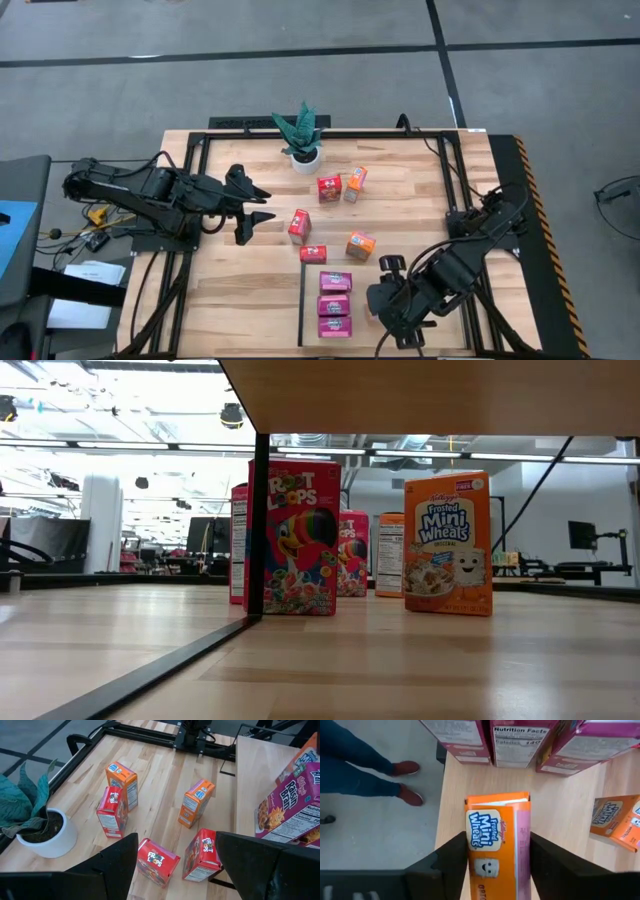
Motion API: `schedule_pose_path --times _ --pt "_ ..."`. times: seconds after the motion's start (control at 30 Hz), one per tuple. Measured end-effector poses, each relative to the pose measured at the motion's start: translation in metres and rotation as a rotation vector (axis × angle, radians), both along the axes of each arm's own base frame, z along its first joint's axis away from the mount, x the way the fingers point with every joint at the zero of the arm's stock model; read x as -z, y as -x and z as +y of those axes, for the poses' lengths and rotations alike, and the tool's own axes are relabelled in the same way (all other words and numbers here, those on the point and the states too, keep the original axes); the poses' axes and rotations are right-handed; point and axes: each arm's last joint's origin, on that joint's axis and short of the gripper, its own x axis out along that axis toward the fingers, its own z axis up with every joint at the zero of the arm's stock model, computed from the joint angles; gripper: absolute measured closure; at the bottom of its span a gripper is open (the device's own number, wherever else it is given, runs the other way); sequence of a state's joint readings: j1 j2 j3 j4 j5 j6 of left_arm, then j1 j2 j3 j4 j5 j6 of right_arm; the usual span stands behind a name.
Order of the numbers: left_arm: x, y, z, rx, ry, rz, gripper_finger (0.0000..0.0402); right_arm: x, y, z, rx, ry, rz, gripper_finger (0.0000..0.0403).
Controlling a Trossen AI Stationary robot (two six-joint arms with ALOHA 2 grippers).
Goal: Stack cereal on shelf
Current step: Put the orange cereal box on the bottom mid shelf
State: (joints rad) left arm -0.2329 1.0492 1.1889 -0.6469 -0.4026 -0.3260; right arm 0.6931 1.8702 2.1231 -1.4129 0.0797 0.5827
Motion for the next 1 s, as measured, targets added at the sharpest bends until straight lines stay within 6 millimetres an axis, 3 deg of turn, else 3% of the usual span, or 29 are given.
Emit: schedule_pose_path --times 0.23,0.53,0.67,0.87,1.0 --pt "0.000 0.000 0.000 0.000 0.000 0.000 0.0146 -0.004 -0.001 0.006 -0.005 -0.081 -0.022 0.0173" --pt "0.000 0.000 0.000 0.000 0.001 -0.002 0.0146 -0.044 0.013 -0.007 0.032 -0.118 -0.104 0.0193" --pt "0.000 0.000 0.000 -0.004 0.008 -0.003 0.0146 -0.041 0.024 -0.013 0.107 -0.028 -0.025 0.0206" --pt "0.000 0.000 0.000 -0.005 0.008 -0.003 0.0146 -0.037 0.040 -0.001 0.174 0.054 -0.096 0.0249" --pt "0.000 0.000 0.000 -0.004 0.007 -0.002 0.0146 -0.018 0.043 0.008 0.199 0.095 -0.049 0.0283"
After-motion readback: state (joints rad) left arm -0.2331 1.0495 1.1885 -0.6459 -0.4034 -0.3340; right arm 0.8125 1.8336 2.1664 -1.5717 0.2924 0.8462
